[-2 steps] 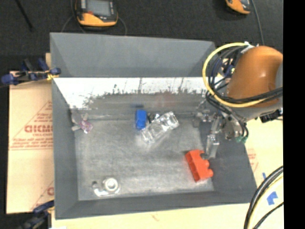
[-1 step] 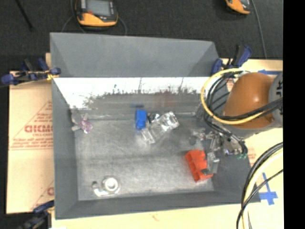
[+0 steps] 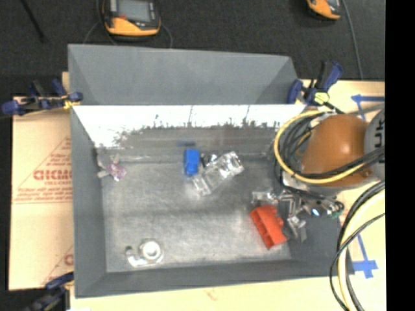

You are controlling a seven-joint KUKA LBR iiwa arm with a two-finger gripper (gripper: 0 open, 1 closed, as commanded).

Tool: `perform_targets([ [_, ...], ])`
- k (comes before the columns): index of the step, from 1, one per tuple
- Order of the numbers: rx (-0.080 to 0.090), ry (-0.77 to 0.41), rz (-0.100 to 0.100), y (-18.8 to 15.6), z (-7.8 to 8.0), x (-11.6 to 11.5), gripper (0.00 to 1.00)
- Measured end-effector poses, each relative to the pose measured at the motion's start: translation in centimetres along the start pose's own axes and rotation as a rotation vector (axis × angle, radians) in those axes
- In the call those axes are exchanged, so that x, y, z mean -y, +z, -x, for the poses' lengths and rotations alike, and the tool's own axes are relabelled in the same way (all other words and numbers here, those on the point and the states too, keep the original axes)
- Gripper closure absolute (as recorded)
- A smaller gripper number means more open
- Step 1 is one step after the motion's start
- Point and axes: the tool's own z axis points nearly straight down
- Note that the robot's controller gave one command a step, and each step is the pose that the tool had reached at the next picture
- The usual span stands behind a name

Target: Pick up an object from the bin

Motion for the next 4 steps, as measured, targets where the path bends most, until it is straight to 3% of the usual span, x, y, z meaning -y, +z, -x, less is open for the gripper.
perform_targets([
  [1,0.007,0.0,-0.006,-0.2,0.2,0.1,1.0],
  [2,0.003,-0.001,0.0,0.0,0.1,-0.1,0.0],
  [3,0.003,-0.195,0.003,0.0,-2.0,-5.8,0.0],
  [4,0.0,-0.195,0.005,0.1,-2.1,-5.7,1.0],
])
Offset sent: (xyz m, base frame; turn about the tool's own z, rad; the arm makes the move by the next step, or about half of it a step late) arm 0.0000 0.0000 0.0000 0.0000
